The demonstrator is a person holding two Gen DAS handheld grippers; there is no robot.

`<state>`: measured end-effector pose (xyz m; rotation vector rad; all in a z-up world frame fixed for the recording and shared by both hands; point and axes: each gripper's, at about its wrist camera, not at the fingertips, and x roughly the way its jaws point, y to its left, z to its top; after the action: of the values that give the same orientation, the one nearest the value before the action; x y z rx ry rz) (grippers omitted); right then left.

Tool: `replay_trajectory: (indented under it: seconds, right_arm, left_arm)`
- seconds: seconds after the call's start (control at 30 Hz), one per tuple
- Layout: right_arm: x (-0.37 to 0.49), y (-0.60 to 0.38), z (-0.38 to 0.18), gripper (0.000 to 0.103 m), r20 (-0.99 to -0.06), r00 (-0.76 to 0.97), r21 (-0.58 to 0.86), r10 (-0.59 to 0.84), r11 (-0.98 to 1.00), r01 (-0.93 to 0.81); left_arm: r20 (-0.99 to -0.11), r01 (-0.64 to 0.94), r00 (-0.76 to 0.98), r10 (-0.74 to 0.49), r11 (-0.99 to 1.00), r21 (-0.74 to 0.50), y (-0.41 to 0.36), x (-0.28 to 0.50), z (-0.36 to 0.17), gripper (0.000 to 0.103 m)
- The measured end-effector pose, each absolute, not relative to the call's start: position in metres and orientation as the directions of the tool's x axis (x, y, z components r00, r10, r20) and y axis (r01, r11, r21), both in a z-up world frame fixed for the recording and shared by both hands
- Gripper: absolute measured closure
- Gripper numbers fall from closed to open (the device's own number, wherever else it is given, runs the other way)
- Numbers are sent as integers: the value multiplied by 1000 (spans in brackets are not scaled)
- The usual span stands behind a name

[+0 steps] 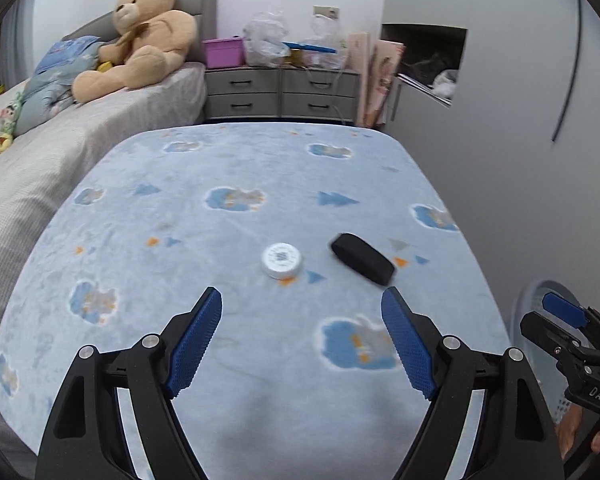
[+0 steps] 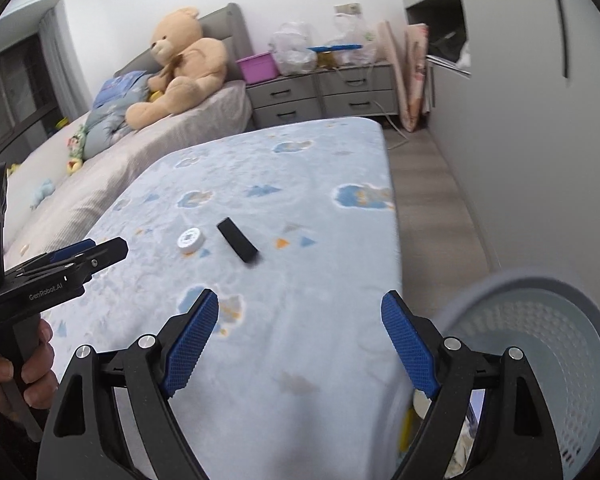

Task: Collect trash
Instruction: 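Move both open grippers back over the black strap and white cap, then grasp the black strap with the right gripper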

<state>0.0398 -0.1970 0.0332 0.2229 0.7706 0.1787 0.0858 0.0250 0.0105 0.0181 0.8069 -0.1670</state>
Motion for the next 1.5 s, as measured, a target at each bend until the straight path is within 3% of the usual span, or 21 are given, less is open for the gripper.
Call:
replay_trajectory:
  seconds: [0.27,0.57,1.03,1.33,1.43,1.5]
  right_arm:
    - [89,-158,24,21,-682,672,224,286,958,-181]
    - [124,-138,20,21,-707,651,186,276,961,-205]
    - [161,-120,-13,23,-784,576,138,231,970,-202]
    - [174,-98,-28,42,-803,561,80,200,970,-232]
    - [178,-98,-32,59,-811,548,90,204,970,-227]
    - [178,-99,-32,78,-813,545,95,207,969,-228]
  left_arm:
    - [-715,71,698,-44,997,7,53,116,9,25]
    - [-711,83,703,13,992,100,49,146,3,25]
    - [-771,47,636,34,995,82,61,167,-28,25]
    - [-791,56,611,20,996,68,57,167,-39,25]
    - [-795,70,606,17,995,75,53,167,-43,25]
    - [-799,79,601,10,994,72,50,166,-45,25]
